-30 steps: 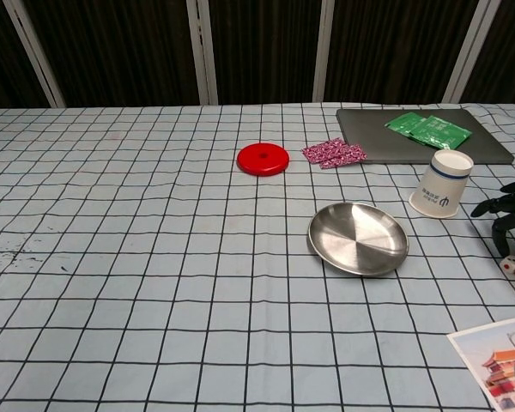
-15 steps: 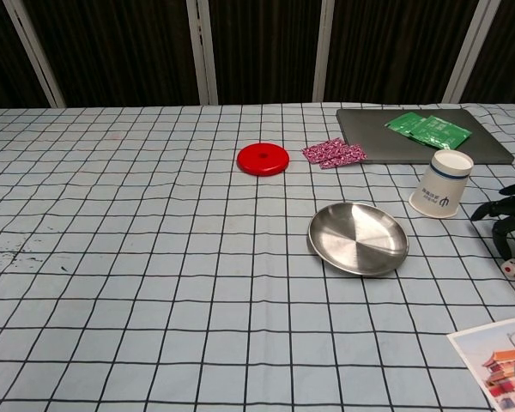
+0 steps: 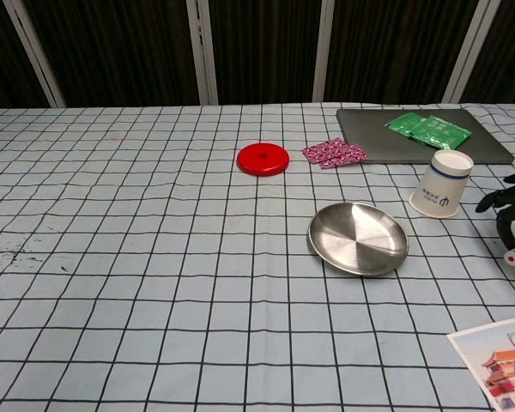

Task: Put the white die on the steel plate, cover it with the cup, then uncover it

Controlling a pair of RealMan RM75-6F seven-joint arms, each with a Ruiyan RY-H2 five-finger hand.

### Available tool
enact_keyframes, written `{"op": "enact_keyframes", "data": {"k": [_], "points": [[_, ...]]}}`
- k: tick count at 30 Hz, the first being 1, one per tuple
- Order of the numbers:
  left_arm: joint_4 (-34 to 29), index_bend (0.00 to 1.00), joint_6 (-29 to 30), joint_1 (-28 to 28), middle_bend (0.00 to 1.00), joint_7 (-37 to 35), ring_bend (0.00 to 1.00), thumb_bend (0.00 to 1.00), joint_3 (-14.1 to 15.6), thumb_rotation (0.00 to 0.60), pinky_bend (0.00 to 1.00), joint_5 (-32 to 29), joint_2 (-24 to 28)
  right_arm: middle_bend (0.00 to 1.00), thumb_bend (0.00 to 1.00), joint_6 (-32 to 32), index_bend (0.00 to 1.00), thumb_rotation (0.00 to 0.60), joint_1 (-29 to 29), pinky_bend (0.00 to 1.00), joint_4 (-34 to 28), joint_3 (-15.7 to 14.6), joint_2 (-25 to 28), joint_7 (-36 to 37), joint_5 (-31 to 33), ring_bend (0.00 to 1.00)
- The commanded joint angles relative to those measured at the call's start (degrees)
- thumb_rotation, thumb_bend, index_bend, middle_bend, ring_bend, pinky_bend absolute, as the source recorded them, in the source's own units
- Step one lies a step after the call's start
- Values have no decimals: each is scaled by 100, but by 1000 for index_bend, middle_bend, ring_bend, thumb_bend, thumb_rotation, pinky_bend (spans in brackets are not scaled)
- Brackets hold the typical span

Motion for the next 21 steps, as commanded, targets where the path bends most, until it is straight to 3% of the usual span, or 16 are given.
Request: {"op": "enact_keyframes", "data": {"k": [1, 12, 16, 21], "points": [[-6, 227, -2, 0, 0, -50, 0, 229, 1, 600, 128, 9, 24, 216, 419, 167, 644, 600, -10, 45, -392, 101, 273, -61, 46, 207], [-4, 227, 8, 7, 0, -340, 0, 228, -2, 600, 128, 63, 143, 216, 426, 351, 663, 600, 355, 58, -2398, 796, 1177, -745, 271, 207], [7, 227, -13, -3, 0, -457, 0, 229, 14, 600, 128, 115, 187, 216, 425, -158, 663, 600, 703, 57, -3277, 1095, 1335, -1361, 562, 207], [30, 227, 2, 0, 0, -605, 0, 229, -9, 600, 128, 112, 239, 216, 425, -856, 663, 600, 1116, 59, -3595, 1380, 1113, -1883, 1084, 207]]}}
